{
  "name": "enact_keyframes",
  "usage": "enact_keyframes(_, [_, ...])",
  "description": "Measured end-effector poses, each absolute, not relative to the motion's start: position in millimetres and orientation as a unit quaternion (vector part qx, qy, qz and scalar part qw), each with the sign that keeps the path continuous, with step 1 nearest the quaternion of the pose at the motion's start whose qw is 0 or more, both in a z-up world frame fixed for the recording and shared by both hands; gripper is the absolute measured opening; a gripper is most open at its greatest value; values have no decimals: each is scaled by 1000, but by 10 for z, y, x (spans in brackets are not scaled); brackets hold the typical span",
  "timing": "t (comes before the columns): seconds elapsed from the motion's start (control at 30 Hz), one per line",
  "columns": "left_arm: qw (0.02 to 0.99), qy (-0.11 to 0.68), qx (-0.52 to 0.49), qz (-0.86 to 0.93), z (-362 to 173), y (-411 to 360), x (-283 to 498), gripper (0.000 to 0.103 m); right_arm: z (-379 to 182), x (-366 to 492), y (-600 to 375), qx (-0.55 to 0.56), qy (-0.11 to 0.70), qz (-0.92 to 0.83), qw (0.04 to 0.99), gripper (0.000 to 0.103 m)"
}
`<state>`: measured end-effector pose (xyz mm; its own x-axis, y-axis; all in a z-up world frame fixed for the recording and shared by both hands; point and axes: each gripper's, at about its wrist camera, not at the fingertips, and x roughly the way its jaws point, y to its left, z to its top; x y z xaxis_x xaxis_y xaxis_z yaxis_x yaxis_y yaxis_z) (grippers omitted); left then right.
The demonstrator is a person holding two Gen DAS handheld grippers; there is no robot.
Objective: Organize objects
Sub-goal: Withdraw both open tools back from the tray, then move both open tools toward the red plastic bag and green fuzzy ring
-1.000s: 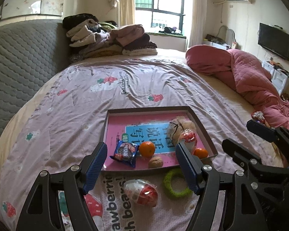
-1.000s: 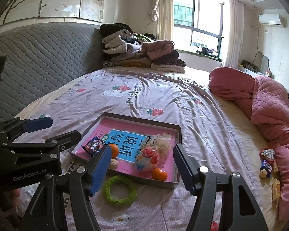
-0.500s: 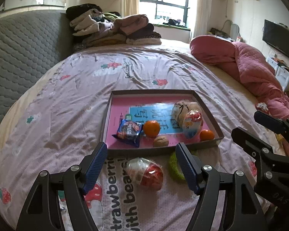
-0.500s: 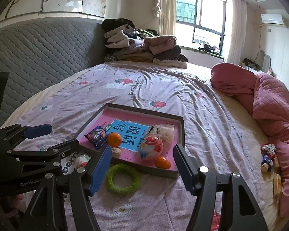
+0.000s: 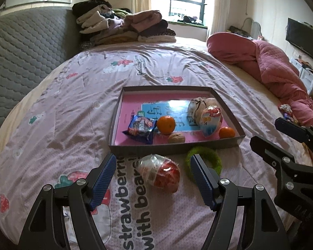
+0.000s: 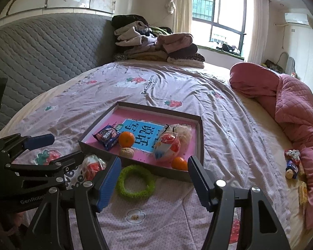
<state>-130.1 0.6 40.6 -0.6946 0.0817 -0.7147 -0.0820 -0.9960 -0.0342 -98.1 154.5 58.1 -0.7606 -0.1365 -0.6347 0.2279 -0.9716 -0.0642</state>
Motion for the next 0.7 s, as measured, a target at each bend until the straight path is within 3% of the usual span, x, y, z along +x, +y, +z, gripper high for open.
enact_keyframes(0.7, [48,3,-418,907,68,55,-1220,75,302,-958,1608,357,61,-927,95,66])
